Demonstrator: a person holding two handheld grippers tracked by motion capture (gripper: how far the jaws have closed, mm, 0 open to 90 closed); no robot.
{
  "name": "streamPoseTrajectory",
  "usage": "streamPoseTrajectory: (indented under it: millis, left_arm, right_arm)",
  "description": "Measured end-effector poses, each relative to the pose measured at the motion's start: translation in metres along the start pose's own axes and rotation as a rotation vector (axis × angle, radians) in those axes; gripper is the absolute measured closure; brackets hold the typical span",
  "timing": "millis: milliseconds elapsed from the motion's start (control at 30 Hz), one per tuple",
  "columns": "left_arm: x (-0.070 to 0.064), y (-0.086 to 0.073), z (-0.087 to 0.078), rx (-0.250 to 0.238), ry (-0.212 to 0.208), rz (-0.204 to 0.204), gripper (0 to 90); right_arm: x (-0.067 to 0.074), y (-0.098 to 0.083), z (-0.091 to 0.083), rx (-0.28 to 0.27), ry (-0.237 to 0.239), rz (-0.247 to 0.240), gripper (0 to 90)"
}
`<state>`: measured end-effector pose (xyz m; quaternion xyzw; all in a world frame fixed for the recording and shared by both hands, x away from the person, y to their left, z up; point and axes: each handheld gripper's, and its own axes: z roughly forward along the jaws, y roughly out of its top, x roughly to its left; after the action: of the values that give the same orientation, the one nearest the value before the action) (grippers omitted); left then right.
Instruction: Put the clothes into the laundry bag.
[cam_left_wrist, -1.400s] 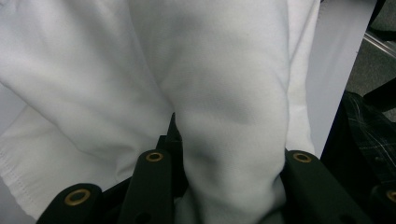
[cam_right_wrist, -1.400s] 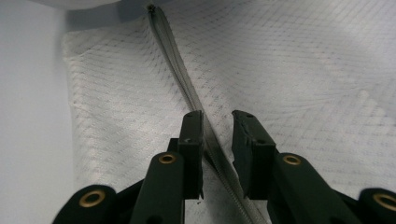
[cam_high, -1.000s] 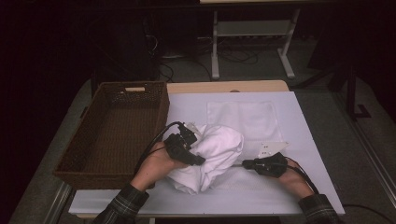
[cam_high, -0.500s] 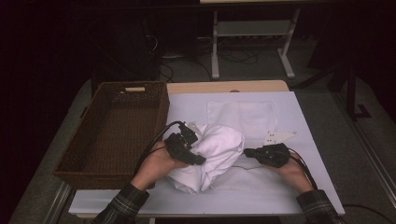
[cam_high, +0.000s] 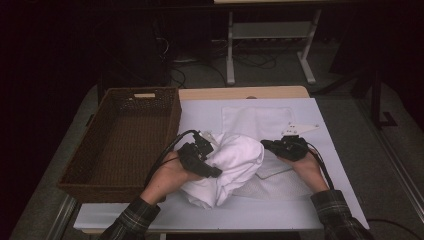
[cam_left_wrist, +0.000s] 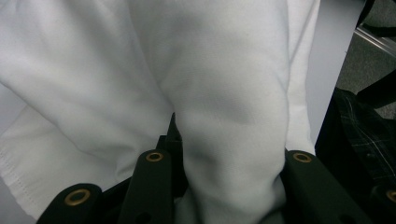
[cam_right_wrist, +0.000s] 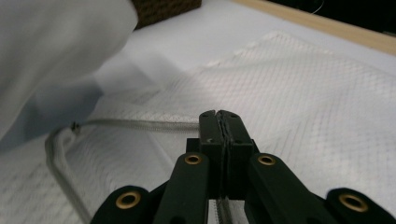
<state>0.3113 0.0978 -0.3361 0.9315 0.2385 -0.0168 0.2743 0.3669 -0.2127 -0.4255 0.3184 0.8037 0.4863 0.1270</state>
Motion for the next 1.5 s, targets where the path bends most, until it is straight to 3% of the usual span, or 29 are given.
streamPoseTrajectory:
  millis: [233, 500, 733, 933, 1100, 1333, 1500]
  left_arm:
    - [-0.015, 0.007, 0.004, 0.003, -0.029, 0.051, 66.0]
    - [-0.031, 0.018, 0.024, 0.021, -0.081, 0.104, 66.0]
    - [-0.052, 0.03, 0.04, 0.044, -0.119, 0.18, 66.0]
    - [-0.06, 0.039, 0.054, 0.058, -0.149, 0.221, 65.9]
    - [-0.058, 0.041, 0.065, 0.069, -0.144, 0.232, 65.9]
    - [-0.052, 0.038, 0.072, 0.062, -0.159, 0.212, 65.9]
    - [-0.046, 0.038, 0.073, 0.073, -0.129, 0.194, 65.9]
  right_arm:
    - [-0.003, 0.006, 0.003, -0.012, -0.007, 0.016, 88.6]
    - [-0.003, 0.007, -0.002, -0.015, -0.003, 0.025, 88.6]
    - [-0.002, 0.006, 0.0, -0.002, 0.005, 0.018, 88.6]
    - [0.0, 0.006, -0.002, 0.001, 0.012, 0.012, 88.6]
    - [0.001, 0.007, -0.006, -0.008, 0.026, 0.013, 88.6]
    - [0.006, 0.012, -0.014, -0.042, 0.047, 0.008, 88.6]
    - [0.01, 0.015, -0.017, -0.053, 0.055, -0.001, 88.6]
